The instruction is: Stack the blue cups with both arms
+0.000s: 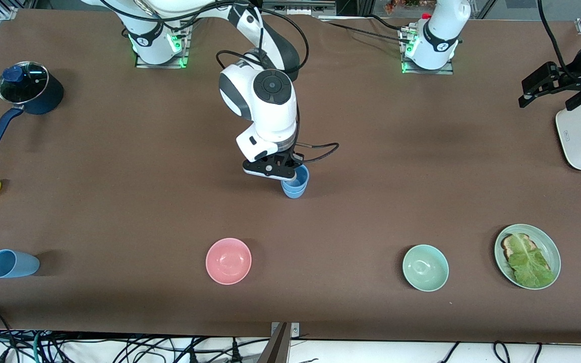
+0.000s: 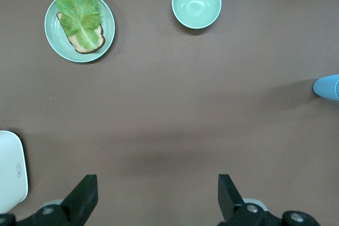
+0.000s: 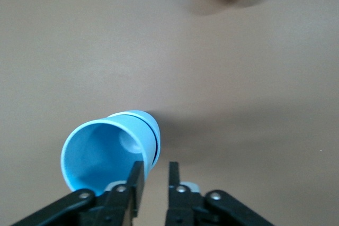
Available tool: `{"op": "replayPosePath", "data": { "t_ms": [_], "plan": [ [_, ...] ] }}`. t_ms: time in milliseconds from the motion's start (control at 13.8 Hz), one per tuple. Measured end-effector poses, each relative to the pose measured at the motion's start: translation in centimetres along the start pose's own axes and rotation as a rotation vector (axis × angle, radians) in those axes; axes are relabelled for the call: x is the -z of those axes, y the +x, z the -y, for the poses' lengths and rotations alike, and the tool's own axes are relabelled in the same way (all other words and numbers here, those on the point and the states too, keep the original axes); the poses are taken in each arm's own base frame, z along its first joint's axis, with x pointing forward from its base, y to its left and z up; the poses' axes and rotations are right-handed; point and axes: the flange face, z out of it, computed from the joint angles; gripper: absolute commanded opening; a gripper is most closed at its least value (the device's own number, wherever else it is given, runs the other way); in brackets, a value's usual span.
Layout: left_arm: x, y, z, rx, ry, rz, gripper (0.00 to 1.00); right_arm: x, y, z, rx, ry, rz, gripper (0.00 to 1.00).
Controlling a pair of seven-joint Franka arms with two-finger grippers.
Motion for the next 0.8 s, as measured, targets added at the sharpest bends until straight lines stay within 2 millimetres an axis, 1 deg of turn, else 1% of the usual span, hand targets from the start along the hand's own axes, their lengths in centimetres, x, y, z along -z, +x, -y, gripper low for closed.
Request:
{"op": "replayPosePath", "data": {
  "t_ms": [73, 145, 363, 508, 581, 653, 726, 799],
  "plan": [
    [0.0, 0.0, 0.0, 0.0, 0.0, 0.0, 1.0, 0.0, 0.0, 0.0, 0.0, 0.001, -0.001, 0.97],
    [0.0, 0.0, 0.0, 0.0, 0.0, 0.0, 1.0, 0.1, 0.0, 0.0, 0.0, 0.003, -0.002, 0.99],
    [0.0, 0.0, 0.0, 0.0, 0.0, -0.001, 1.0, 1.0, 0.5, 0.1, -0.005, 0.013, -0.014, 1.0],
    [0.0, 0.0, 0.0, -0.001, 0.0, -0.001, 1.0, 2.8, 1.4, -0.6, -0.015, 0.015, -0.023, 1.0],
    [0.0, 0.0, -0.1, -0.001, 0.0, -0.002, 1.0, 4.2, 2.1, -1.4, -0.015, 0.013, -0.025, 1.0],
    [0.0, 0.0, -0.1, -0.001, 0.0, -0.002, 1.0, 5.8, 3.1, -2.7, -0.003, 0.007, -0.023, 1.0],
    [0.0, 0.0, -0.1, -0.002, 0.0, -0.002, 1.0, 7.5, 4.2, -4.4, 0.017, -0.006, -0.014, 1.0],
    [0.0, 0.0, -0.1, -0.002, 0.0, -0.002, 1.0, 9.2, 5.5, -6.5, 0.041, -0.017, 0.0, 1.0]
  ]
}}
